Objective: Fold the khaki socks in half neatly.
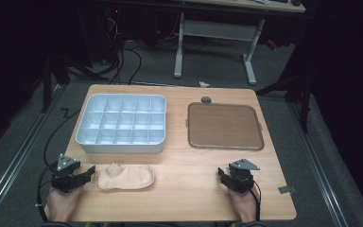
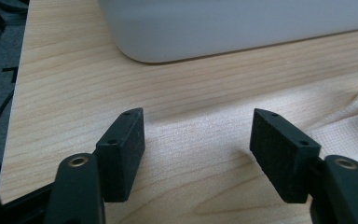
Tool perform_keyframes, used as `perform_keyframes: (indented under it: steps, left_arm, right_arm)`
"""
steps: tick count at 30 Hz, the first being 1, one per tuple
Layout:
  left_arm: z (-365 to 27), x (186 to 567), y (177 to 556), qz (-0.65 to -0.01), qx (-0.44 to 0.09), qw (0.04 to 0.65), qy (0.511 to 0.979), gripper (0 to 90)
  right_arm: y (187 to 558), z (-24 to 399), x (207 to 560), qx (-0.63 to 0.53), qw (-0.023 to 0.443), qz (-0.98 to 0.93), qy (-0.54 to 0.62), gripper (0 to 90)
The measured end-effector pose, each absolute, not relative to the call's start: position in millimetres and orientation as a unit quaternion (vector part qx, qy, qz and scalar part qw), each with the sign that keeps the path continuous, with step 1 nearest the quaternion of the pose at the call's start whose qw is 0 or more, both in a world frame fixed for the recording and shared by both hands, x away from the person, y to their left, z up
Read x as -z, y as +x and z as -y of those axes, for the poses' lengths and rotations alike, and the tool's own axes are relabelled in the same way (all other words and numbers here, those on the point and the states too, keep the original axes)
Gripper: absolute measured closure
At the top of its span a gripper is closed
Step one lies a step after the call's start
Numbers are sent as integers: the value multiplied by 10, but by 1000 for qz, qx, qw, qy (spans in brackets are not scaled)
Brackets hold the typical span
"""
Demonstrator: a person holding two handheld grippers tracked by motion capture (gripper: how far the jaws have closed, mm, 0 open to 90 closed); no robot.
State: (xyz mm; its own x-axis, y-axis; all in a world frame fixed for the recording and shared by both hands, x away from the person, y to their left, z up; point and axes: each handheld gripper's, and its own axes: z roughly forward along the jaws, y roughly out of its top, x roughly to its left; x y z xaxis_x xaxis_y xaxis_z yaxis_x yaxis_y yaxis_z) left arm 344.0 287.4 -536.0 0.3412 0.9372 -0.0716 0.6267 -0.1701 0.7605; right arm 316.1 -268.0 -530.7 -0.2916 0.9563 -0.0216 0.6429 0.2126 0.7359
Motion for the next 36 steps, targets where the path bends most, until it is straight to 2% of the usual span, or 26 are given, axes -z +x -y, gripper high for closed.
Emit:
perform_keyframes:
  steps: [24,36]
  left_arm:
    - [-2713,5170,3197,-504,-188,391,747,344]
    - [-2573,5162,3151,-493,-176,385,760,307]
  right_arm:
    - [3111,2609,5255,-319,238,-739,544,570]
    - [3004,2329,5139,-348,237,-759,496,559]
